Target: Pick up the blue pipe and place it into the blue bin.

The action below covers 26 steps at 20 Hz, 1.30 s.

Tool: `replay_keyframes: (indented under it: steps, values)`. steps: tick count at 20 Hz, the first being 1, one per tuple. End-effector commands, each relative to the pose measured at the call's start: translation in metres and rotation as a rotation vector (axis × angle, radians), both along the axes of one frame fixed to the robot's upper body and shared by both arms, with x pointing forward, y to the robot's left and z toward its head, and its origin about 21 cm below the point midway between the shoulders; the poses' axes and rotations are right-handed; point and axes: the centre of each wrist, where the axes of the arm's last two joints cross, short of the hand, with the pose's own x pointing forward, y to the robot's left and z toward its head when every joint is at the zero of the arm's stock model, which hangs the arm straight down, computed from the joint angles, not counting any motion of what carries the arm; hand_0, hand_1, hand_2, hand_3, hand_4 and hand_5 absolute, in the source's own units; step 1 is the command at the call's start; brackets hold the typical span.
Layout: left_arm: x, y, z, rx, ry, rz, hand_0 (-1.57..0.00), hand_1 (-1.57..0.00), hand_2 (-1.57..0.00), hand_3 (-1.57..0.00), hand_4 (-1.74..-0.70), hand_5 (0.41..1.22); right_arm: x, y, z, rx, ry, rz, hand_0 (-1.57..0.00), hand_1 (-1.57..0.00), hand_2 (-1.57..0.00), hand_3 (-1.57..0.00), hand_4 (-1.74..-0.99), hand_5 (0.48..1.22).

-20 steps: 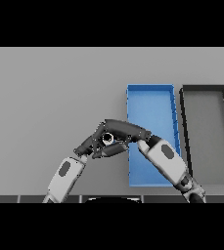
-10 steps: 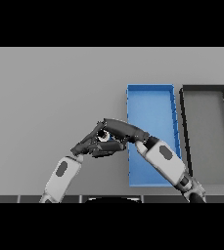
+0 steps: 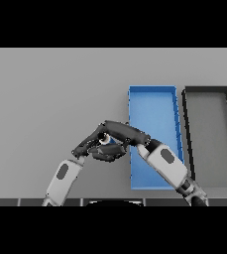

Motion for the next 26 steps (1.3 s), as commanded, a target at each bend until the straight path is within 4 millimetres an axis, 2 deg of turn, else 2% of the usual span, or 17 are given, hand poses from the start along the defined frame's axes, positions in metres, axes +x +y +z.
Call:
replay_keyframes:
  steps: [1, 4, 5, 9, 13, 15, 17, 20, 21, 26]
  values:
    - [-0.001, 0.0, -0.003, 0.027, 0.008, 0.003, -0.06, -0.06, -0.06, -0.05, -0.96, 0.538, -0.003, 0.002, -0.001, 0.009, 0.01, 0.005, -1.57, -1.57, -1.57, -1.57, -1.741, 1.22]
    - [-0.001, 0.0, -0.009, 0.04, 0.007, 0.015, -0.03, -0.03, -0.03, -0.03, -0.93, 0.484, 0.0, 0.0, 0.003, 0.07, 0.074, 0.02, -1.57, -1.57, -1.57, -1.57, -1.741, 1.22]
    - [-0.002, 0.0, -0.01, 0.044, 0.01, 0.019, -0.03, -0.02, -0.02, -0.02, -0.92, 0.482, 0.003, -0.002, 0.01, 0.087, 0.077, 0.016, -1.57, -1.57, -1.57, -1.57, -1.741, 1.221]
    - [-0.002, 0.002, -0.011, 0.054, 0.018, 0.016, -0.01, -0.01, -0.01, -0.01, -0.91, 0.456, 0.011, -0.008, 0.054, 0.156, 0.142, 0.029, -1.57, -1.57, -1.57, -1.57, -1.741, 1.221]
    - [-0.001, 0.003, -0.01, 0.053, 0.036, 0.011, 0.0, 0.0, 0.0, 0.0, -0.91, 0.437, 0.03, -0.017, 0.108, 0.233, 0.101, 0.068, -1.57, -1.57, -1.57, -1.57, -1.741, 1.221]
    - [-0.003, 0.001, -0.009, 0.061, 0.036, 0.021, 0.0, 0.0, 0.0, 0.0, -0.9, 0.433, 0.04, -0.026, 0.133, 0.312, 0.048, -0.037, -1.57, -1.57, -1.57, -1.57, -1.741, 1.221]
    - [-0.004, 0.003, -0.008, 0.068, 0.035, 0.026, 0.0, 0.0, 0.0, 0.0, -0.9, 0.43, 0.051, -0.037, 0.155, 0.314, 0.011, -0.155, -1.57, -1.57, -1.57, -1.57, -1.741, 1.221]
    - [0.001, 0.005, -0.004, 0.075, 0.025, 0.032, 0.0, 0.0, 0.0, 0.0, -0.89, 0.421, 0.077, -0.061, 0.16, 0.307, 0.036, -0.303, -1.57, -1.57, -1.57, -1.57, -1.741, 1.221]
    - [0.002, 0.005, -0.003, 0.08, 0.026, 0.031, 0.0, 0.0, 0.0, 0.0, -0.89, 0.415, 0.087, -0.072, 0.156, 0.299, 0.044, -0.356, -1.57, -1.57, -1.57, -1.57, -1.741, 1.221]
    - [-0.002, 0.003, -0.008, 0.086, 0.004, 0.021, 0.0, 0.0, 0.0, 0.0, -0.87, 0.415, 0.108, -0.119, 0.12, 0.252, 0.112, -0.547, -1.57, -1.57, -1.57, -1.57, -1.741, 1.221]
